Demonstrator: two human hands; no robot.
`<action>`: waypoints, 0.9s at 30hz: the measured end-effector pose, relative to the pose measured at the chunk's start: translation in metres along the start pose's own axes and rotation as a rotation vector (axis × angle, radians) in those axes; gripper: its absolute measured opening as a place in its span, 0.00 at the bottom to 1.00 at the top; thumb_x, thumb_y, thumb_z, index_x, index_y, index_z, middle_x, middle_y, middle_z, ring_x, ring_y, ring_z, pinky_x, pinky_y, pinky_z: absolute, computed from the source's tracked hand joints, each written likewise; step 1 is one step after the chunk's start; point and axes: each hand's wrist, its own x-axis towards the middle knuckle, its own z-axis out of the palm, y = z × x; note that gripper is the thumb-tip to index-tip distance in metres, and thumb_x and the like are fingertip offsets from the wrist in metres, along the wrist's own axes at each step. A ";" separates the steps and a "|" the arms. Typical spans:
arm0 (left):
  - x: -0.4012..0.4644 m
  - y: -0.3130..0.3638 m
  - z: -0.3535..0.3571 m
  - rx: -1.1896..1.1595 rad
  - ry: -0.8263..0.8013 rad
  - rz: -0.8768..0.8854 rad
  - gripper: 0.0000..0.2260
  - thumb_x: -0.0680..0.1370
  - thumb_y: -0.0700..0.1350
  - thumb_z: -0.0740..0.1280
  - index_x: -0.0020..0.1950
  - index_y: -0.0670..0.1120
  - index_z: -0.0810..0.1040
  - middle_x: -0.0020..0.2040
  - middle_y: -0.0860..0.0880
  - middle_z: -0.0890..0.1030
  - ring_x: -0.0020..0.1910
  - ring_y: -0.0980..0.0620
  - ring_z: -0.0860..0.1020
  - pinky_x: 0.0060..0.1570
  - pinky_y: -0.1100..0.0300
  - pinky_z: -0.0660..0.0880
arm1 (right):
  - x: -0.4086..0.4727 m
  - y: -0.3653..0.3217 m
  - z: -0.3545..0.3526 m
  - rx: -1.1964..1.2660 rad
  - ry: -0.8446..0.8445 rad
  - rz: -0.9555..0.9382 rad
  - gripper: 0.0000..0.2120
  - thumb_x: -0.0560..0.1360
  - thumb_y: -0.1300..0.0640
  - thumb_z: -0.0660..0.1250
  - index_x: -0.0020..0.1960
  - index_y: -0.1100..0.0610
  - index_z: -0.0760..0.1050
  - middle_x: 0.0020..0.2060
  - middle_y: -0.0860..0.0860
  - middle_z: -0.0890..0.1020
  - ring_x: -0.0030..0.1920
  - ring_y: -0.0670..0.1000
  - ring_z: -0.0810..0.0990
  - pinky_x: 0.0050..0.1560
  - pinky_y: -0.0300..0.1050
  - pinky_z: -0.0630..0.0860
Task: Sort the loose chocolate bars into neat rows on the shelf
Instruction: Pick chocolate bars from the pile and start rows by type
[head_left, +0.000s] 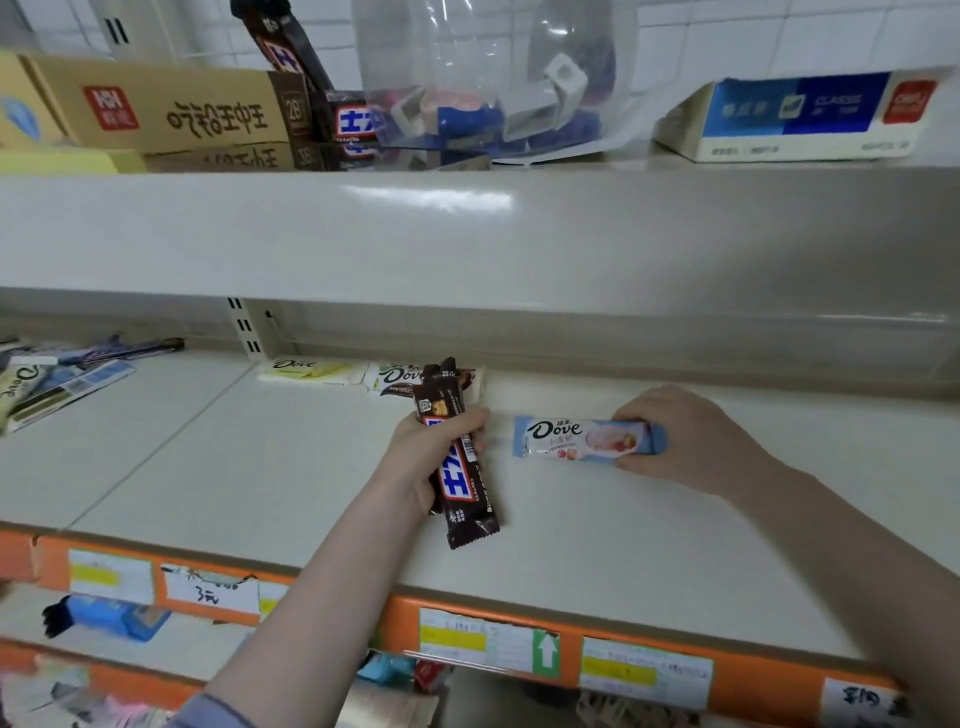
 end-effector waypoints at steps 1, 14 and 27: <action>-0.001 0.001 -0.004 -0.010 0.009 0.002 0.05 0.72 0.37 0.72 0.40 0.41 0.76 0.25 0.48 0.79 0.21 0.54 0.76 0.24 0.65 0.74 | 0.004 0.002 0.001 0.008 0.003 0.009 0.15 0.62 0.55 0.77 0.46 0.56 0.80 0.40 0.52 0.82 0.41 0.55 0.78 0.42 0.44 0.70; -0.013 0.005 -0.031 -0.048 -0.016 -0.028 0.07 0.73 0.32 0.65 0.49 0.37 0.71 0.34 0.41 0.76 0.25 0.49 0.76 0.25 0.62 0.74 | 0.058 0.018 0.014 -0.073 -0.126 0.156 0.13 0.70 0.47 0.68 0.41 0.59 0.76 0.37 0.56 0.80 0.39 0.55 0.76 0.39 0.47 0.70; -0.013 0.008 -0.032 0.043 -0.118 -0.101 0.06 0.71 0.30 0.64 0.44 0.39 0.71 0.37 0.40 0.77 0.27 0.48 0.78 0.26 0.61 0.76 | 0.068 0.014 0.022 0.031 -0.148 0.296 0.17 0.69 0.50 0.68 0.51 0.61 0.78 0.45 0.57 0.83 0.46 0.57 0.79 0.47 0.50 0.76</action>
